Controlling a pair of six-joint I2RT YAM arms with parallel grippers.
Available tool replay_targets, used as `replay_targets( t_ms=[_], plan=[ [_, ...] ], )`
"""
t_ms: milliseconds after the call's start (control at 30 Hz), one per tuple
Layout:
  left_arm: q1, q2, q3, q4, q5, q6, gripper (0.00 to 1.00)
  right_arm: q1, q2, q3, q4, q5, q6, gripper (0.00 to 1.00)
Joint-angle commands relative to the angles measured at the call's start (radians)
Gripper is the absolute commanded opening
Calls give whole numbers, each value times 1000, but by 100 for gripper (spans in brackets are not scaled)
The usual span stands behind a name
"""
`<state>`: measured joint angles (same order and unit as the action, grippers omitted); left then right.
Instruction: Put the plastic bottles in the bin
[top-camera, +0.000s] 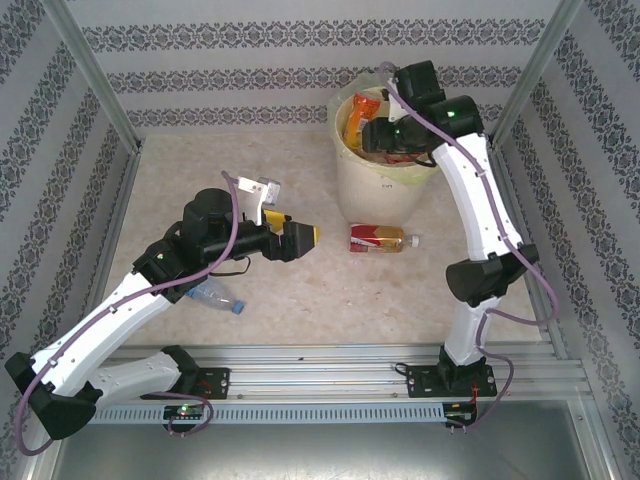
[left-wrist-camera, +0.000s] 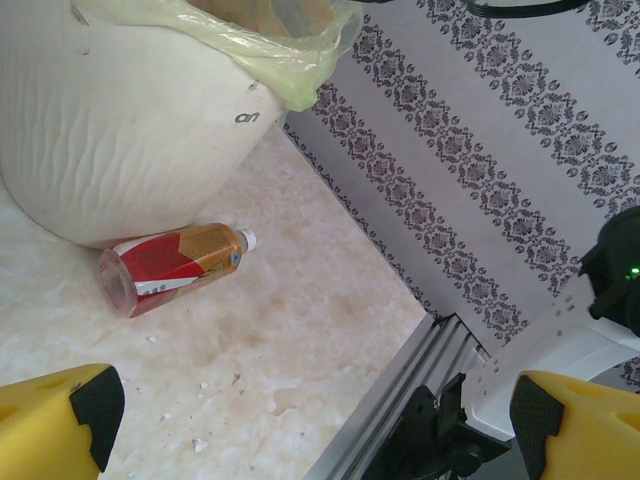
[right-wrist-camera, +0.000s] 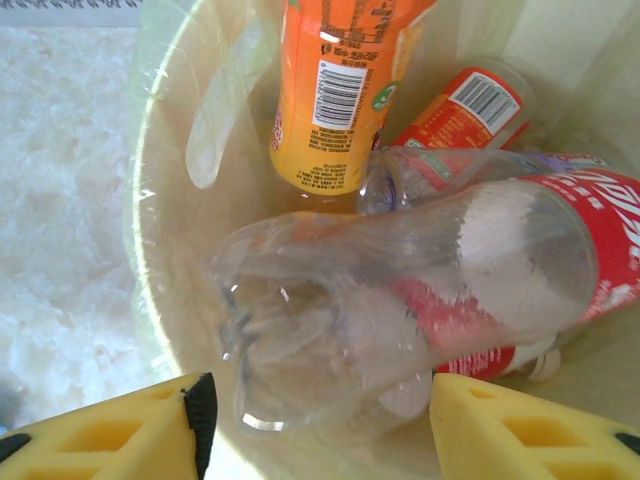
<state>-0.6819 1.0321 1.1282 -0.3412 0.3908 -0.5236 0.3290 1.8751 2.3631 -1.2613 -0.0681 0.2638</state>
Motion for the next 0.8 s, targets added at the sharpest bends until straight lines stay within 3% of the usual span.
replay_targets(
  t_ms=[0, 167, 300, 467, 767],
  plan=[
    [-18, -9, 33, -15, 2, 37, 100, -8, -121, -48, -12, -17, -5, 64],
    [-20, 17, 60, -95, 52, 117, 100, -23, -331, -340, 84, -36, 38, 71],
    [-25, 32, 67, -127, 57, 150, 100, -91, -524, -636, 226, -146, 143, 74],
    [-37, 45, 61, -106, 63, 160, 100, -170, -737, -981, 353, -210, 315, 77],
    [-65, 83, 76, -136, 101, 270, 100, -189, -930, -1459, 651, -210, 703, 86]
  ],
)
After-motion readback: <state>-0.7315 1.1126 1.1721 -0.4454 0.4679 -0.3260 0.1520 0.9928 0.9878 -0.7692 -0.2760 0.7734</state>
